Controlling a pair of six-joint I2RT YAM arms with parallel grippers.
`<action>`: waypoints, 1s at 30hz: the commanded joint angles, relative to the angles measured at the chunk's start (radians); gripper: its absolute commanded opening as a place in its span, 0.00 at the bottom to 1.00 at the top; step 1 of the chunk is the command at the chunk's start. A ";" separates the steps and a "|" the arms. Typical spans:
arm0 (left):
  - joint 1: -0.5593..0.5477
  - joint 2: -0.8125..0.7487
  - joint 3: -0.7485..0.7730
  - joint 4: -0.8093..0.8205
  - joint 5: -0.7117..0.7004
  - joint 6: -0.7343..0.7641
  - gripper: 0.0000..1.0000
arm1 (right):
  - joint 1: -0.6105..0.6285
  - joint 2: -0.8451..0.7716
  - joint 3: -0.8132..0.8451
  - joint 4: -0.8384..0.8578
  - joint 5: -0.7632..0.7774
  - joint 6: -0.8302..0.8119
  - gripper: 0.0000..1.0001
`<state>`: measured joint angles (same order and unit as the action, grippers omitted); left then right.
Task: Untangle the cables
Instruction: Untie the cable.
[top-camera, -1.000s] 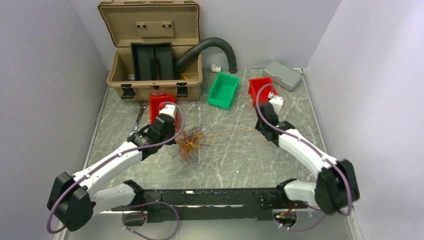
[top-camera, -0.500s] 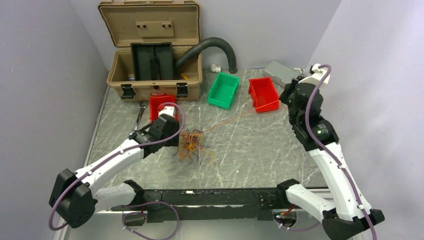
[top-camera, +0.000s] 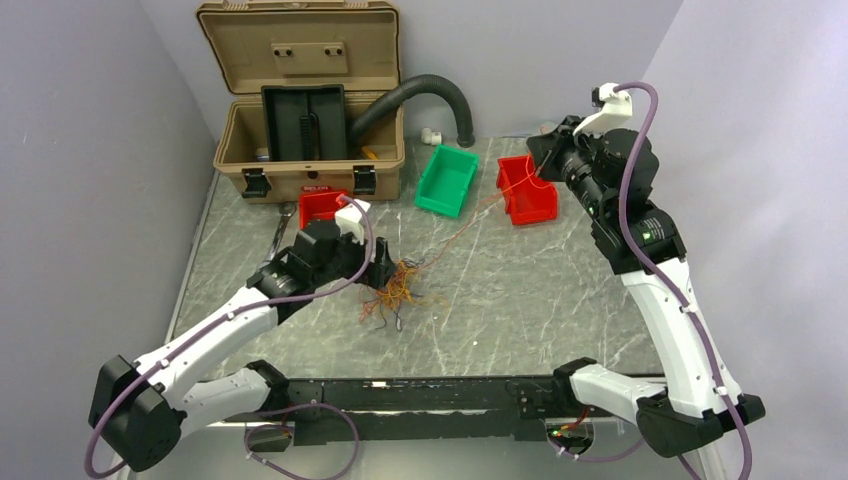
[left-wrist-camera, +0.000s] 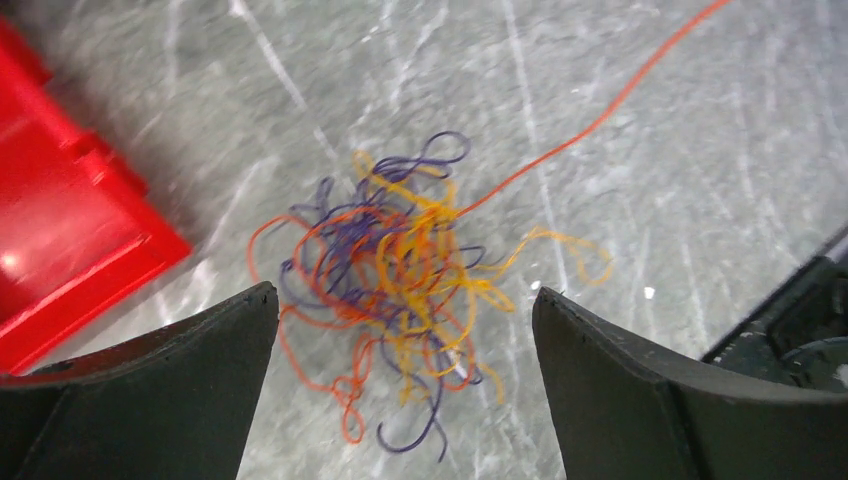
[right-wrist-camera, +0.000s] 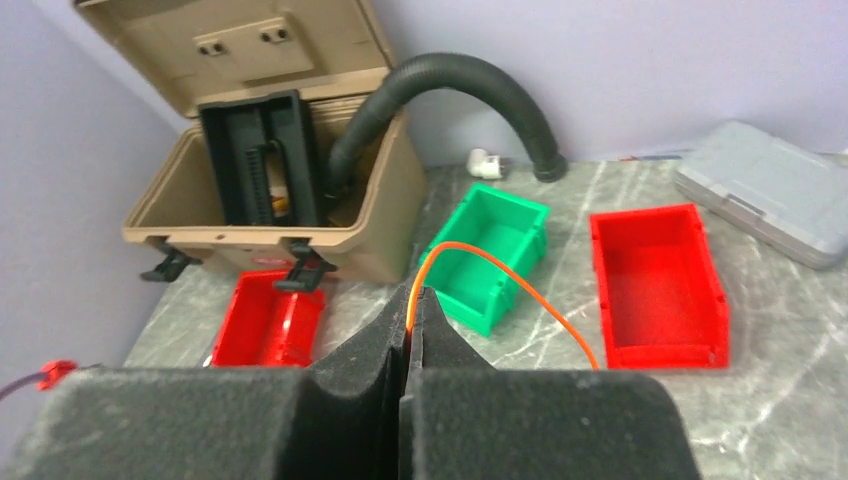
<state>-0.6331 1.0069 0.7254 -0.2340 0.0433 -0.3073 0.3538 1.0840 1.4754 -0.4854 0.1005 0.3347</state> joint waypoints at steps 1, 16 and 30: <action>-0.017 0.057 0.077 0.158 0.192 0.061 1.00 | -0.001 0.022 0.075 0.002 -0.147 0.000 0.00; -0.036 0.467 0.341 0.287 0.391 0.059 0.92 | -0.001 0.052 0.116 0.024 -0.178 0.057 0.00; 0.019 0.557 0.149 0.083 0.112 -0.043 0.41 | -0.003 -0.028 0.166 -0.047 0.498 0.082 0.00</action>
<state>-0.6624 1.6108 0.9382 -0.0422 0.3035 -0.3069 0.3542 1.1240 1.6054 -0.5247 0.2596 0.4091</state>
